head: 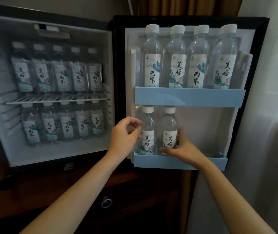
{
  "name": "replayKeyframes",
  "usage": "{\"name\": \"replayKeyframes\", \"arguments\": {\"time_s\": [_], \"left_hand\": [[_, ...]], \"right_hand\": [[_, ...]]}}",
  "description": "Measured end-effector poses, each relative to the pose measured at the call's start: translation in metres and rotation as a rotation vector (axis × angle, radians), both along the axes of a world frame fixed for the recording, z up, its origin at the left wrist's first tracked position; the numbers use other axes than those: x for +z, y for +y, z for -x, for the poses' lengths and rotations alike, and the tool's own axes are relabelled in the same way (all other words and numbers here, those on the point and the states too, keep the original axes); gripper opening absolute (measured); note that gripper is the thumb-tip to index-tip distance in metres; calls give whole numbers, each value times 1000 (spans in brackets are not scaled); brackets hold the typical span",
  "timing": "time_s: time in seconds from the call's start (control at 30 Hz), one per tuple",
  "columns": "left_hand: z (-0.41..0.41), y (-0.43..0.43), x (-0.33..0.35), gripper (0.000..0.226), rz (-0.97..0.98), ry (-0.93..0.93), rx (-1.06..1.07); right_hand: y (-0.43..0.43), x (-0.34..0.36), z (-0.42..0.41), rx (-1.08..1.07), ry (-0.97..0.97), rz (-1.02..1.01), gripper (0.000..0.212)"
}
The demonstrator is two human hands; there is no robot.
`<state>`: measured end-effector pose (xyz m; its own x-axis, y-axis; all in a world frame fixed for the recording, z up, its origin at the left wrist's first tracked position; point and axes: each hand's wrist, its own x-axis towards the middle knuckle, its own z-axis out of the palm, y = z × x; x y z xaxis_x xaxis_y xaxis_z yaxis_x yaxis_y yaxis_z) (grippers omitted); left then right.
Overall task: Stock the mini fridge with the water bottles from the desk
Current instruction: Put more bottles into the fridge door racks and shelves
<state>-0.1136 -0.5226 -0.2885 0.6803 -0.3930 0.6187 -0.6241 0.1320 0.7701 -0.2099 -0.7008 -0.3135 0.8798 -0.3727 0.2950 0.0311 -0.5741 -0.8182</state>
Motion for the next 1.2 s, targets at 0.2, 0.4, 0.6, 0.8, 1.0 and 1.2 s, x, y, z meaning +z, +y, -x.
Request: {"name": "replayKeyframes", "arguments": {"time_s": [0.2,0.4,0.6,0.8,1.0,1.2], "left_hand": [[-13,20,-9,25,-58,5,72],[-34,67,-10,24,-52,45,193],[-61,148,-25,26,-88,82,396],[-80,258,-32,25,-53,156,633],[-94,350,-34,22,-75,231,831],[-132,418,-35,20,-150,283,969]], "right_hand": [[25,-19,-6,-423,-620,233,68],[94,-16,-42,-407,-937,661,31],[170,-19,-102,-205,-908,637,16],[248,-41,-160,44,-721,552,23],[334,-56,-207,324,-629,522,22],[409,-44,-258,551,-464,578,16]]}}
